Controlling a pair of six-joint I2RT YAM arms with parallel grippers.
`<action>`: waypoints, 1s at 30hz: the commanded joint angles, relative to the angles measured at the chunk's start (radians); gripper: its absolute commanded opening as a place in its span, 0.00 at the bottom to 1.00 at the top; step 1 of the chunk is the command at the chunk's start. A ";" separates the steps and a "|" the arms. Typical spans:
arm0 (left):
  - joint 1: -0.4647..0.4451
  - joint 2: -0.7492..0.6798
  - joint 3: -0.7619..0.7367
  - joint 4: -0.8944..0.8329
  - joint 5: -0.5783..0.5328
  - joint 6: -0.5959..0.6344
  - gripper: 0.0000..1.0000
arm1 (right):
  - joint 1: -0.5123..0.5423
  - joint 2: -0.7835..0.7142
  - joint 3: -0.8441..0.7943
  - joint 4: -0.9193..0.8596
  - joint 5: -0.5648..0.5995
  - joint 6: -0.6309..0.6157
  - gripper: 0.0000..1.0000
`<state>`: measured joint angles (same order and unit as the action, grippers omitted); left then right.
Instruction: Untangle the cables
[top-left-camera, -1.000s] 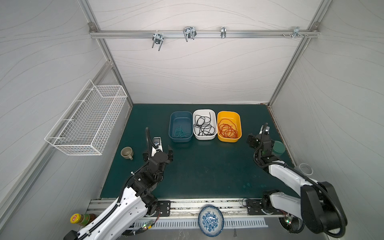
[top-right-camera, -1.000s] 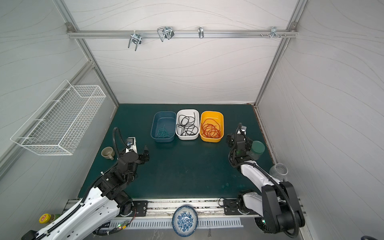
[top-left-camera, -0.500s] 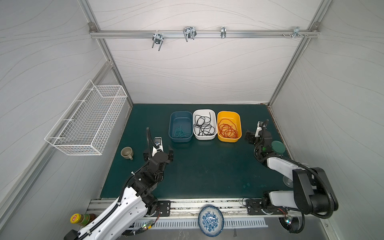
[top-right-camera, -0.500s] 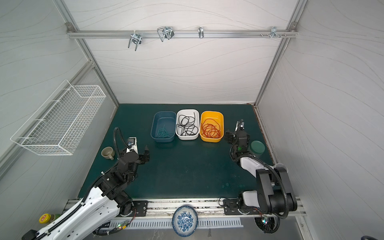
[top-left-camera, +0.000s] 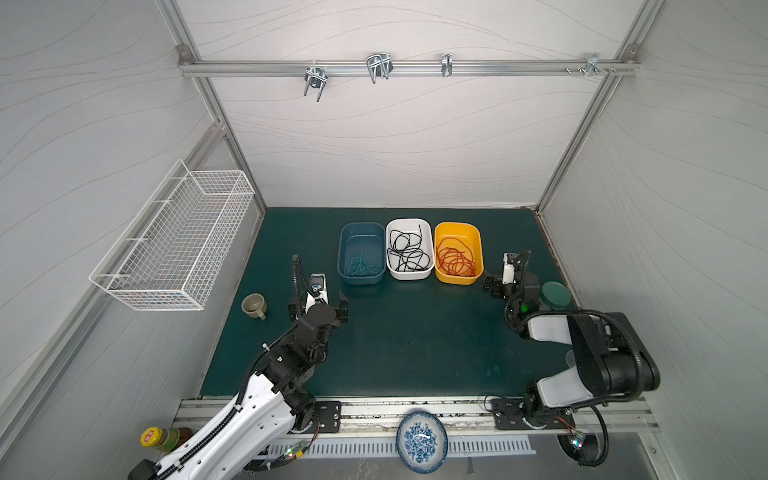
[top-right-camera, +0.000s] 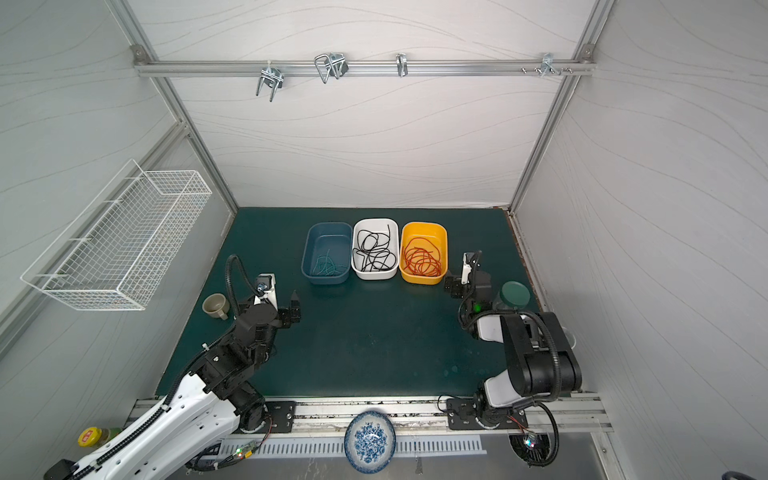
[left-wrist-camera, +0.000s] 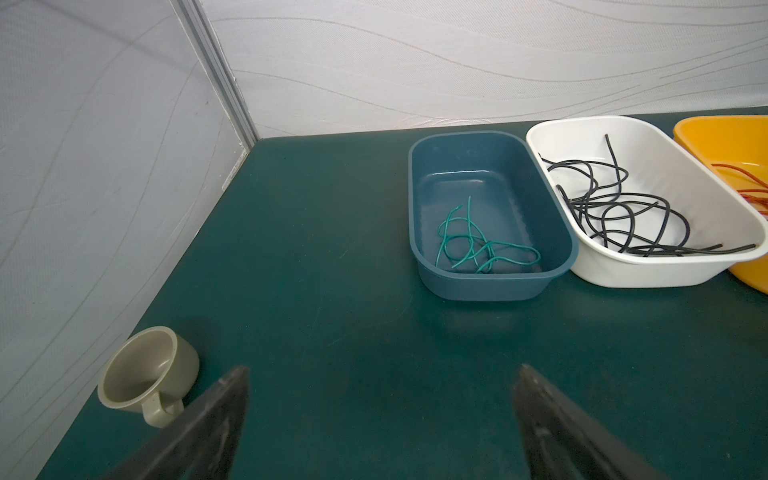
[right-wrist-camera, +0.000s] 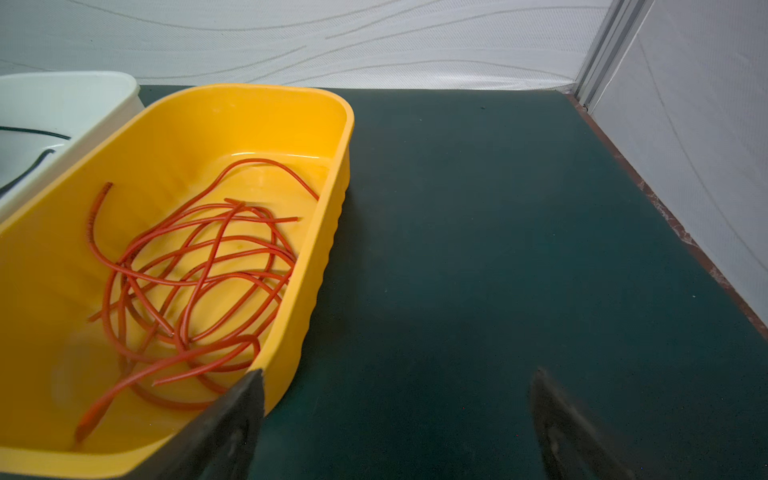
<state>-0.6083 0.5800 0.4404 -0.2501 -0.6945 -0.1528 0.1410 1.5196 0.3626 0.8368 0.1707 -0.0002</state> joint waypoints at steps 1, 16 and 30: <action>0.008 -0.006 -0.004 0.059 0.004 0.009 1.00 | 0.009 0.045 -0.022 0.156 0.003 -0.030 0.99; 0.023 -0.008 -0.027 0.089 -0.017 -0.014 1.00 | -0.046 0.053 0.085 -0.049 -0.104 0.001 0.99; 0.328 0.201 -0.003 0.277 0.089 -0.107 1.00 | -0.054 0.052 0.088 -0.056 -0.120 0.004 0.99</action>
<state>-0.3252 0.7418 0.4015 -0.1104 -0.6285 -0.2085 0.0933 1.5623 0.4400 0.7830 0.0727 0.0109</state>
